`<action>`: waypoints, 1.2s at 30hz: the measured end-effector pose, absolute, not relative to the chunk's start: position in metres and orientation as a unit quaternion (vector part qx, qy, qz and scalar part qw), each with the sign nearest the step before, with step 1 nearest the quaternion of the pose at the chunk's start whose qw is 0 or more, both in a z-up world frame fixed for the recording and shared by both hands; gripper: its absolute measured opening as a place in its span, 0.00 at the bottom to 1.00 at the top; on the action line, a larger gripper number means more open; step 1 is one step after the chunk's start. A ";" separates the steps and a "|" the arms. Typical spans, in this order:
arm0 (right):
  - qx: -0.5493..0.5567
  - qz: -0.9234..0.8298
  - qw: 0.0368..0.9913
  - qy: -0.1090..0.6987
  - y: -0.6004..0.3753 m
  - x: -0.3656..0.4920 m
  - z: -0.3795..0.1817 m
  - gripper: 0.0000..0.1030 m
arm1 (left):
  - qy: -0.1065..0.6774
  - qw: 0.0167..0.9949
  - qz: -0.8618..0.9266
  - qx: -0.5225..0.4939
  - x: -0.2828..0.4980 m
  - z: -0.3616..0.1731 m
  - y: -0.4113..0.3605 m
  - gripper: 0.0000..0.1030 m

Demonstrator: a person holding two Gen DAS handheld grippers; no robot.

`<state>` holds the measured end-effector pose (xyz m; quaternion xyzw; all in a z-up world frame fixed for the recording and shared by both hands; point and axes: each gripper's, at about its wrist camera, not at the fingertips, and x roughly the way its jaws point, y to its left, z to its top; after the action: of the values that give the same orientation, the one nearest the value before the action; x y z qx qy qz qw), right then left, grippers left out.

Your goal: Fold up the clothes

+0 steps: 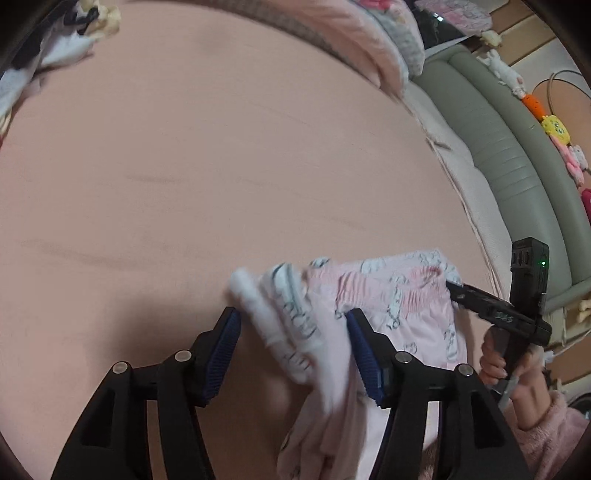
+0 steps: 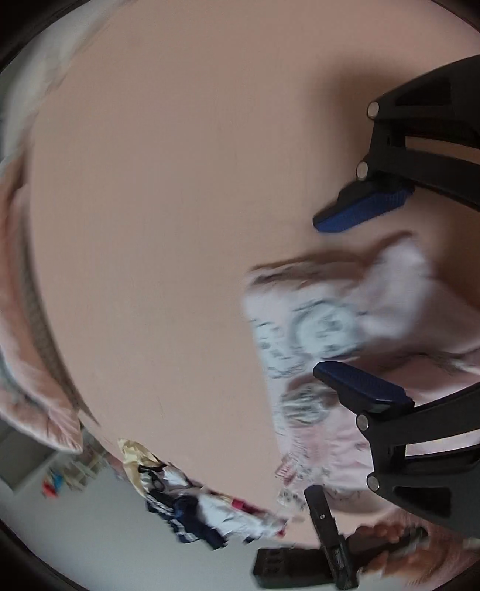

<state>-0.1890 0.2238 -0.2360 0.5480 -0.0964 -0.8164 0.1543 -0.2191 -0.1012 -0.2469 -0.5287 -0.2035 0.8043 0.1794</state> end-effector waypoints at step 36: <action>0.542 -0.819 0.185 0.042 0.172 -0.164 -0.209 0.35 | -0.037 0.215 0.824 -0.524 -0.243 -0.222 -0.046 0.25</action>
<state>-0.1638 0.1717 -0.2088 0.5421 0.0416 -0.8187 0.1846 -0.2426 -0.0459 -0.2216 -0.5235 -0.0366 0.8237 0.2147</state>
